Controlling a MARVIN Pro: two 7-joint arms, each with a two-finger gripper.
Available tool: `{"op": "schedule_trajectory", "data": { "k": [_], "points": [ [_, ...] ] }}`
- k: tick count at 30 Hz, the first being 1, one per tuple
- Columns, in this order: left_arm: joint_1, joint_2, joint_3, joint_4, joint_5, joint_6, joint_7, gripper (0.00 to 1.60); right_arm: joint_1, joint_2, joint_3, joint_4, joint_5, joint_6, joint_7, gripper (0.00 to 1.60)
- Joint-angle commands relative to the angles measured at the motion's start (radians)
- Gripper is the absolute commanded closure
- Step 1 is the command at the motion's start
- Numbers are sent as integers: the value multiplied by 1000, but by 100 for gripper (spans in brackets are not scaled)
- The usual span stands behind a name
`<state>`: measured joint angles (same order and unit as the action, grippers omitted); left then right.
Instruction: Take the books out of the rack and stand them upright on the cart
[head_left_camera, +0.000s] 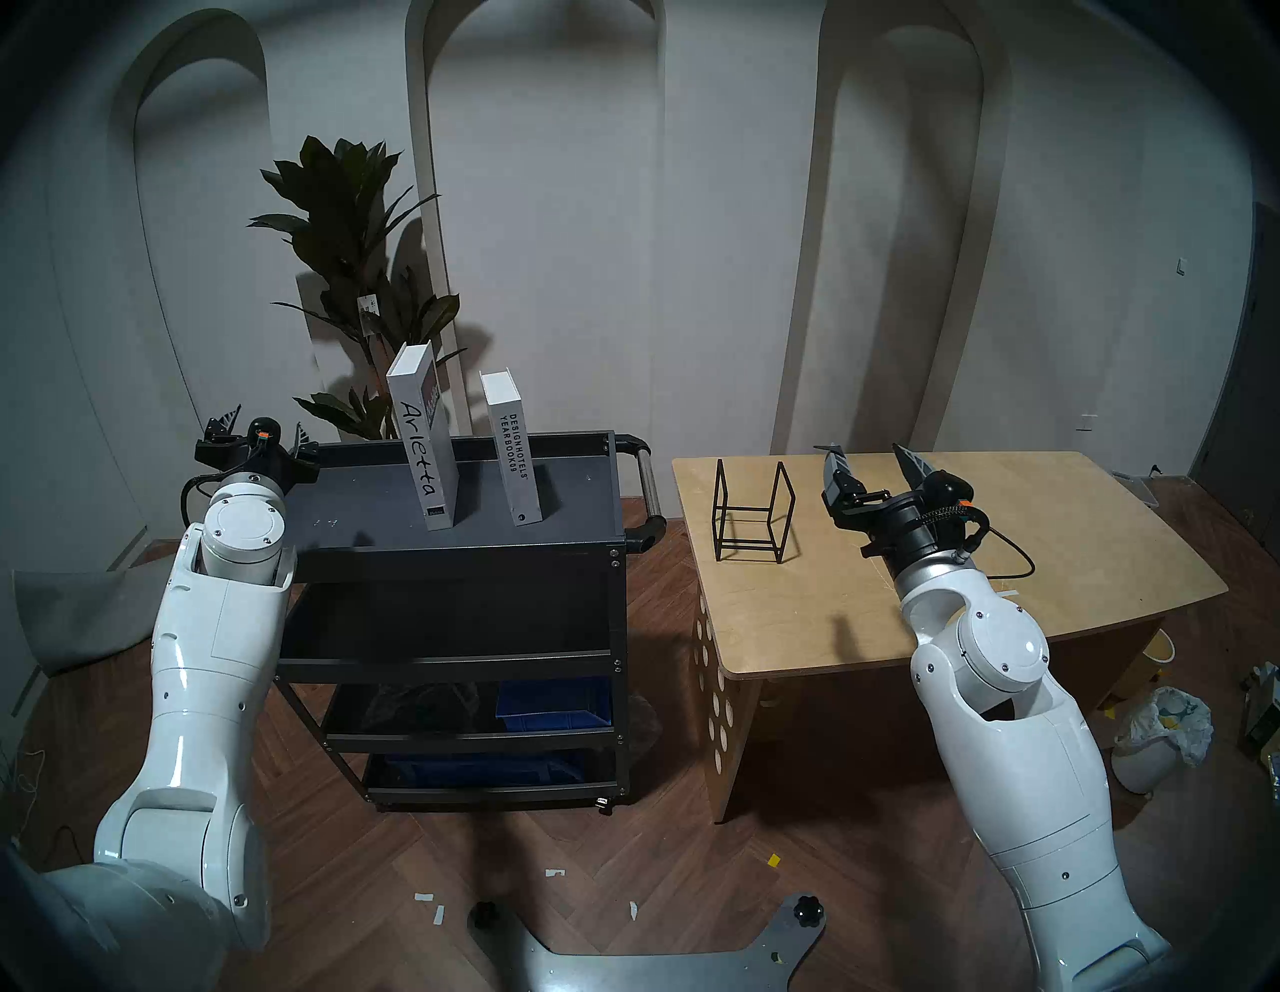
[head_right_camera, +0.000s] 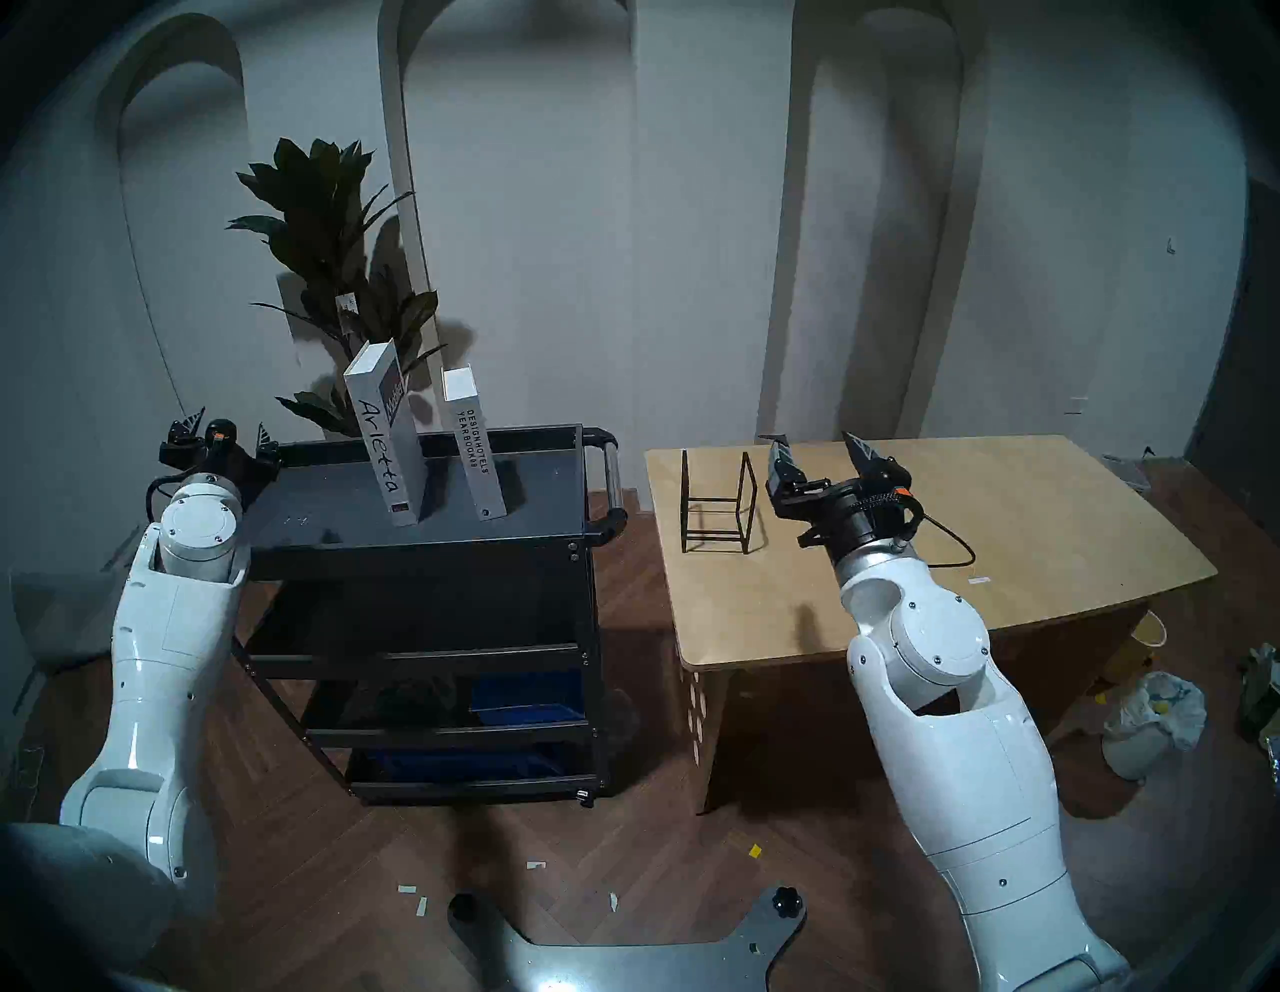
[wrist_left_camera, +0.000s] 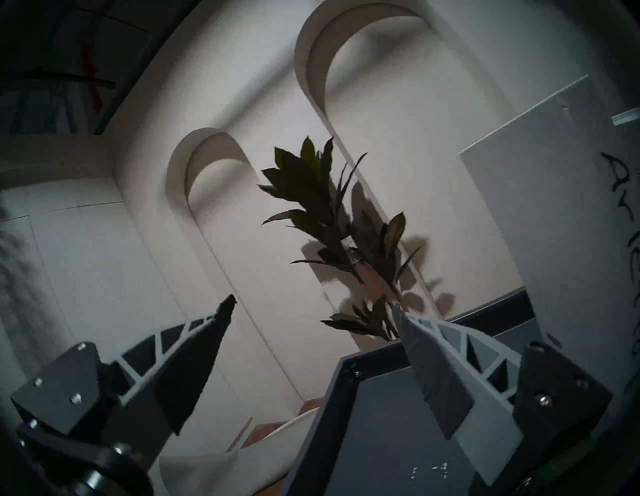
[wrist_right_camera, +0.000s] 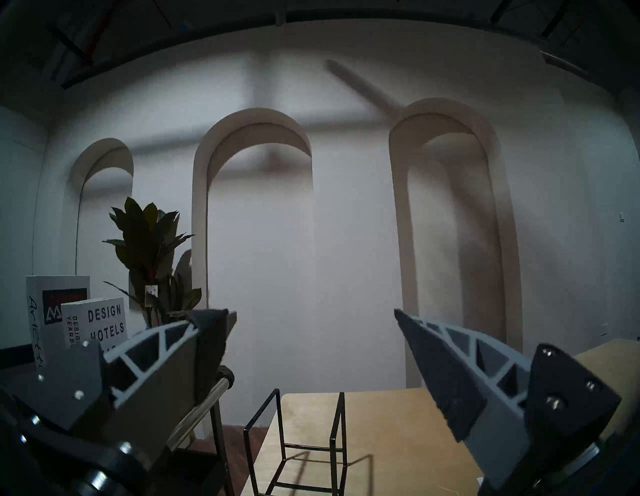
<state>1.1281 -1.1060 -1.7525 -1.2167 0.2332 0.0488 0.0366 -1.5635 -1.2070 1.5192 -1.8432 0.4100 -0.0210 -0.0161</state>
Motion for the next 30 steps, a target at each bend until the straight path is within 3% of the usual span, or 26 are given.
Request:
{"op": "schedule_trajectory", "data": {
  "k": [1,15,20,25,29,30],
  "points": [
    [36,39,-23,-108,-51,-17,-101,0,92,10,-27,14,-17,53,3,0],
    [174,86,-98,-277,-213,22,-365,0,214,22,-97,85,-74,192,3,0],
    [208,81,-134,-312,-306,112,-462,0,255,21,-117,107,-85,243,5,0],
    [208,72,-209,-323,-439,238,-568,0,298,14,-144,124,-90,305,10,0],
    [204,60,-250,-335,-515,342,-598,0,313,17,-157,129,-90,338,21,0],
    [202,52,-257,-332,-532,339,-595,0,313,17,-158,128,-86,336,27,0]
  ]
}}
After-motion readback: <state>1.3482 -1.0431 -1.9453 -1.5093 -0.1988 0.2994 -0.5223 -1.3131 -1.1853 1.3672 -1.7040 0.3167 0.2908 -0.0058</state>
